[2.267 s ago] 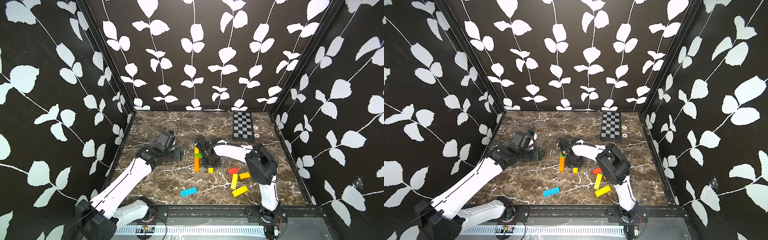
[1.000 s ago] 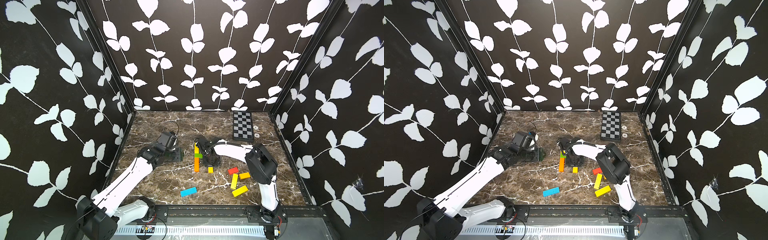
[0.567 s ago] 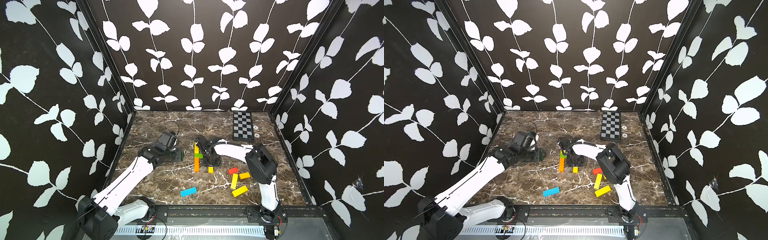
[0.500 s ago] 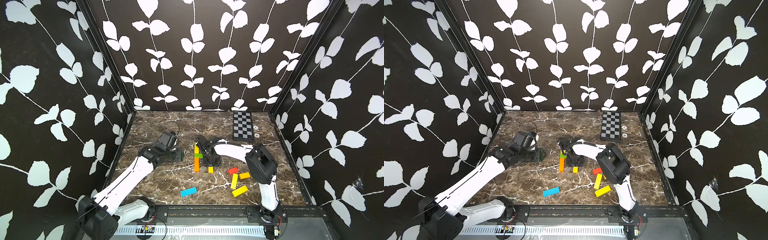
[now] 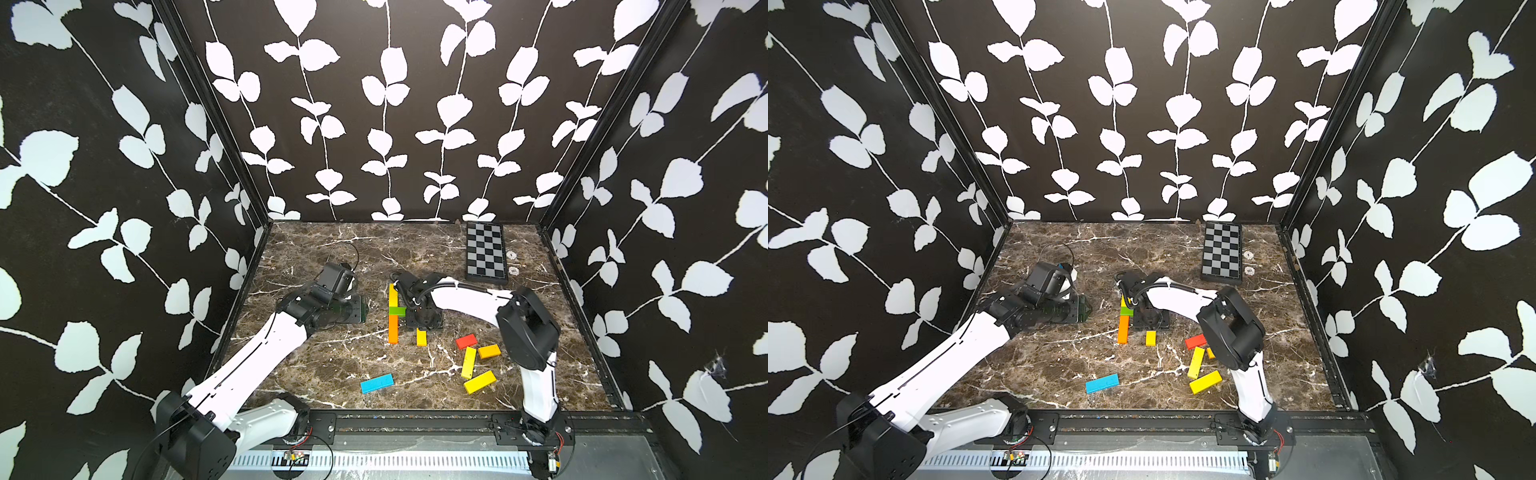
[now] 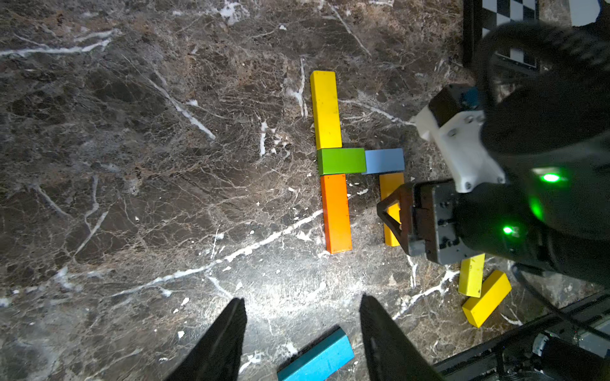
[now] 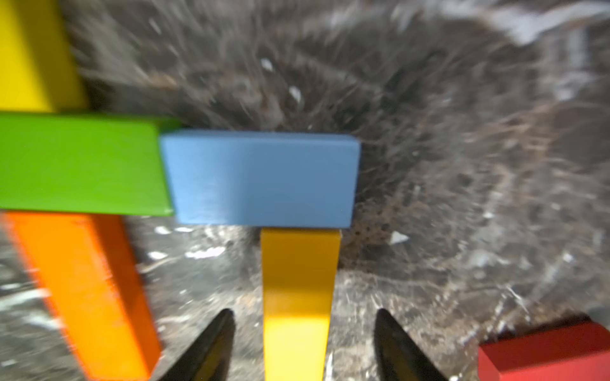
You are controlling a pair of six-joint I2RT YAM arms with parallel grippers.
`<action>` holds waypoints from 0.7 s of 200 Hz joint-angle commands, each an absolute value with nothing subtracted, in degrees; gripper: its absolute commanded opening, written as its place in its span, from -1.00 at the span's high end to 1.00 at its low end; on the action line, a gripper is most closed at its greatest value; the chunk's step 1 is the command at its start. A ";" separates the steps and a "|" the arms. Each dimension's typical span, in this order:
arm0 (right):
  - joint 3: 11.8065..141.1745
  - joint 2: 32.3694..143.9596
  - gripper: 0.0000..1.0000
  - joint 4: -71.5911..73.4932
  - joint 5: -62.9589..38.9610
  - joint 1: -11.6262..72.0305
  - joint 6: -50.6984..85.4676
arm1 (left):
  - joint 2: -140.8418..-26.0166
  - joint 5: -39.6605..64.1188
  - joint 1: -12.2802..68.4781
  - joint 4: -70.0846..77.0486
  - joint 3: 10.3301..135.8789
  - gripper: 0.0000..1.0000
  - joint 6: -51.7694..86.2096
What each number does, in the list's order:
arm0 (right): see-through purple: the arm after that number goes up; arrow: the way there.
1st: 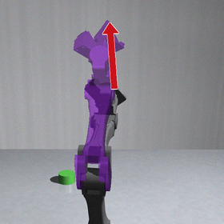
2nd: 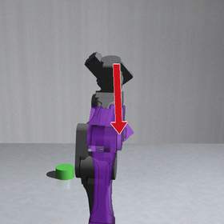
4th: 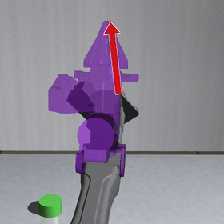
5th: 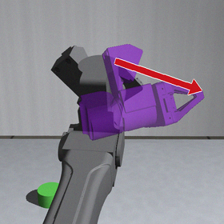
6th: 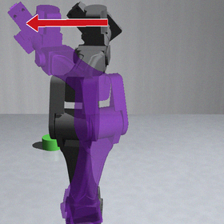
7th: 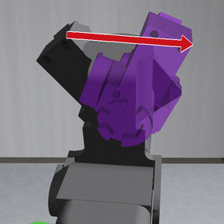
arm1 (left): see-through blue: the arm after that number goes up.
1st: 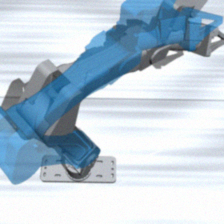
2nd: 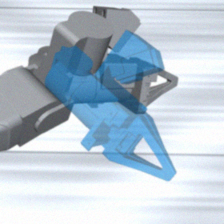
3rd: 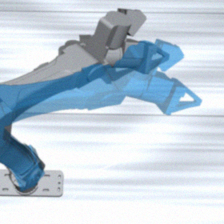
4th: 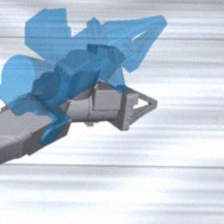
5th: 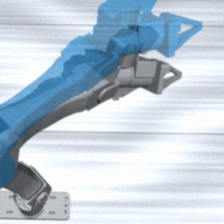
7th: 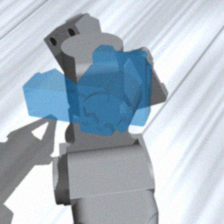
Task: Assemble the letter h with building blocks
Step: Assemble the building block at the center of the board, then pick up the building block from the center of the board.
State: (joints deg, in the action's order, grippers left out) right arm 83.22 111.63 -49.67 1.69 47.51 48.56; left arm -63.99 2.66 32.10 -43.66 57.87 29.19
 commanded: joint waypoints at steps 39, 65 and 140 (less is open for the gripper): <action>74.49 90.06 -0.44 -60.85 10.06 46.03 51.59 | -59.04 -1.88 31.93 -46.66 62.01 -0.21 27.36; 61.45 82.13 -0.45 -60.02 7.72 44.59 54.77 | -58.57 -2.61 31.90 -46.46 61.70 -0.23 27.16; 45.49 79.93 -0.31 -46.11 -1.57 43.02 56.16 | -60.75 -0.76 31.88 -44.45 59.57 -0.21 28.64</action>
